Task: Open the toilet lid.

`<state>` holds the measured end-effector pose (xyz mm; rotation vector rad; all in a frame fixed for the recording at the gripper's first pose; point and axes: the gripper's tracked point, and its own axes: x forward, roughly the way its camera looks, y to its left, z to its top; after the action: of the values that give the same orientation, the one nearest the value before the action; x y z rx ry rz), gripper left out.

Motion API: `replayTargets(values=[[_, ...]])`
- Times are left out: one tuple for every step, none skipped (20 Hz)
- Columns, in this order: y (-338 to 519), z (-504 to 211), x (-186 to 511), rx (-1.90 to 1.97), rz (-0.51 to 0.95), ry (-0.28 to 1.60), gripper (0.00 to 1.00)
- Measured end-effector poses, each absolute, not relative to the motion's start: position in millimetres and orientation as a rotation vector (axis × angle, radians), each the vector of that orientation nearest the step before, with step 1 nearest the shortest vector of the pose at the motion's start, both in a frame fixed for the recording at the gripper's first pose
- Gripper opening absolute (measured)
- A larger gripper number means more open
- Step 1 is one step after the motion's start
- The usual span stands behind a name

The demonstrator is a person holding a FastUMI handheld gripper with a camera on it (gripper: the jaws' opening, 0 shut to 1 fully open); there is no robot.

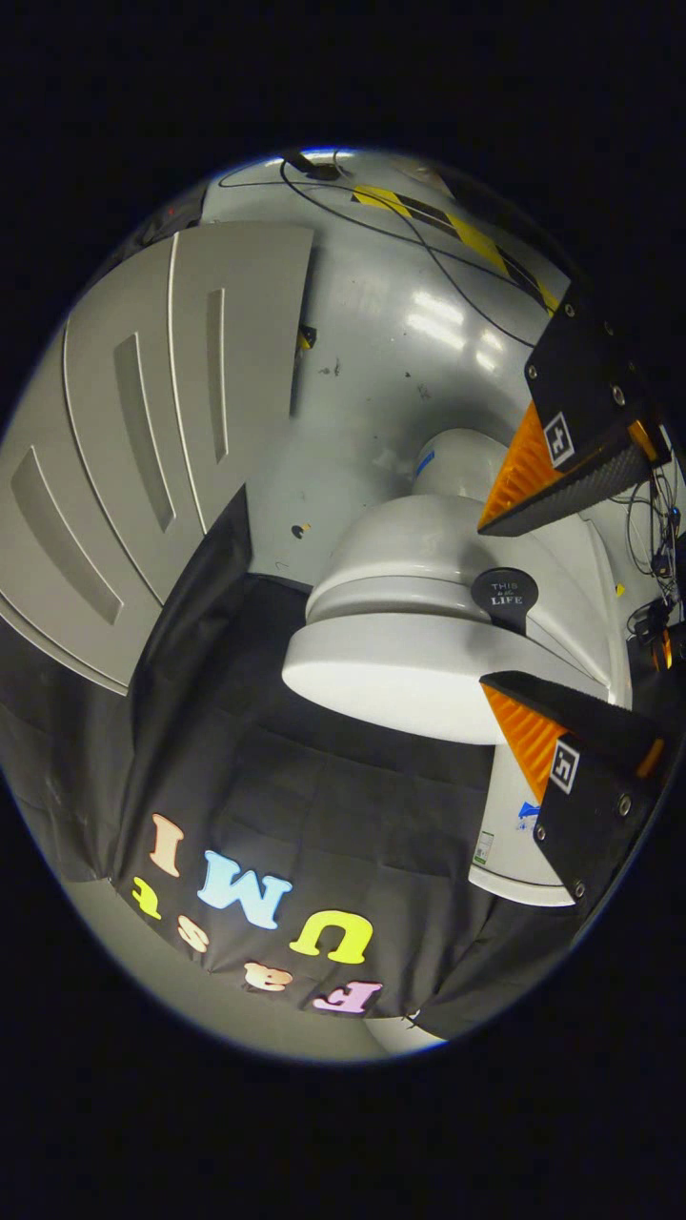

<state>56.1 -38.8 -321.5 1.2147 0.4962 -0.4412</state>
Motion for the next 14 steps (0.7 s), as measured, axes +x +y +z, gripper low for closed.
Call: replayTargets(values=[[-38.1,-324.5,54.2,1.223,-0.444,0.503,0.8],[-37.8,-328.5,53.3,1.234,-0.446,0.512,0.78],[-36.1,-332.3,52.9,1.242,-0.449,0.52,0.73],[-33.0,-335.1,53.7,1.25,-0.445,0.529,0.71],[-28.9,-336.3,54.5,1.258,-0.436,0.536,0.67],[-26.8,-337.3,56.2,1.259,-0.43,0.538,0.64],[-26.0,-337.4,57.6,1.262,-0.423,0.537,0.6],[-26.1,-336.7,59.8,1.266,-0.415,0.534,0.55],[-25.3,-337.3,62.9,1.269,-0.407,0.528,0.51],[-24.1,-337.9,66.1,1.27,-0.399,0.529,0.49],[-23.0,-338.6,69.1,1.271,-0.391,0.528,0.46],[-23.4,-338.5,72.0,1.268,-0.384,0.529,0.44],[-23.6,-338.8,74.6,1.262,-0.379,0.528,0.4],[-25.4,-339.4,76.8,1.254,-0.382,0.532,0.38]])
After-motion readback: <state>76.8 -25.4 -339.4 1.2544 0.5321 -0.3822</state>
